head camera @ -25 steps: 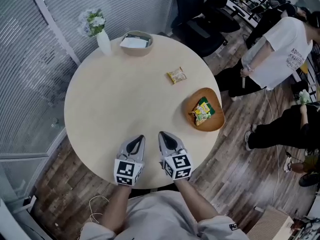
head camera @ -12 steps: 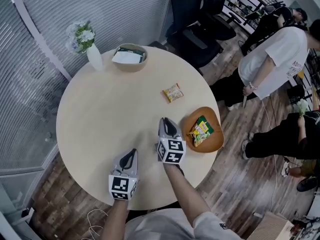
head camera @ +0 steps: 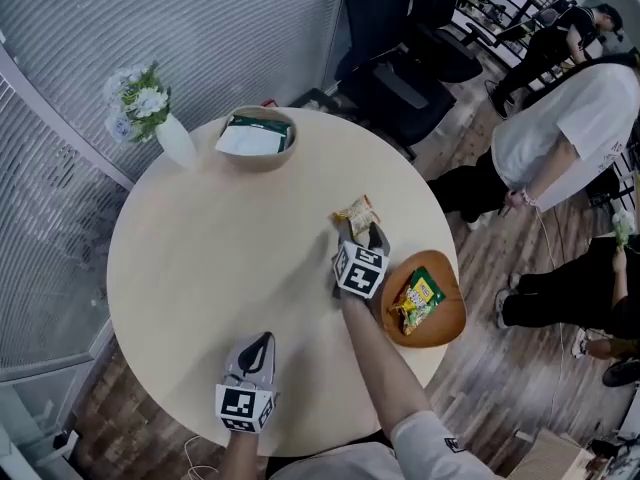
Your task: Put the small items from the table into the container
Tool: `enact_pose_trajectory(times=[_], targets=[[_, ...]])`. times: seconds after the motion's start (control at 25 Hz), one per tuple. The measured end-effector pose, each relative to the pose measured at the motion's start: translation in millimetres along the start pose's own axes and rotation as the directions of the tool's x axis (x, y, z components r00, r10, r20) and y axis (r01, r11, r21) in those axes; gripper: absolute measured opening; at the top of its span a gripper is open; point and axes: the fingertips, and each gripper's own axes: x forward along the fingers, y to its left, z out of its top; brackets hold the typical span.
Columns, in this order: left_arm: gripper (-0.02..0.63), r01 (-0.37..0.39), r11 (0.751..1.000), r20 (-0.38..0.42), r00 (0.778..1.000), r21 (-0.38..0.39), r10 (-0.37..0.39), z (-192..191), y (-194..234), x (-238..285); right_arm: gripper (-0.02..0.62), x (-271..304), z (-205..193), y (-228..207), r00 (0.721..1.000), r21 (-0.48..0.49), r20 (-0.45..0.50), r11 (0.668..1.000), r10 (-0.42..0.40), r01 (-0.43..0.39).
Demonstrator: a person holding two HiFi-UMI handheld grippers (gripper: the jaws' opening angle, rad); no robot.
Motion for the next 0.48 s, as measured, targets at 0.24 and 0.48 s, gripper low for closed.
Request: enact_pose_trajectory(times=[0.24, 0.48], targets=[[-0.003, -0.005, 1.0, -0.026, 1.0, -0.024, 0.004, -12, 8, 10, 0.243, 34, 1, -22, 0.998, -0.009, -0.035, 0.999, -0.054, 0.054], [-0.003, 0.004, 1.0, -0.035, 0.999, -0.03, -0.005, -14, 3, 16, 0.19, 37, -8, -15, 0.996, -0.051, -0.077, 0.998, -0.036, 0.032]])
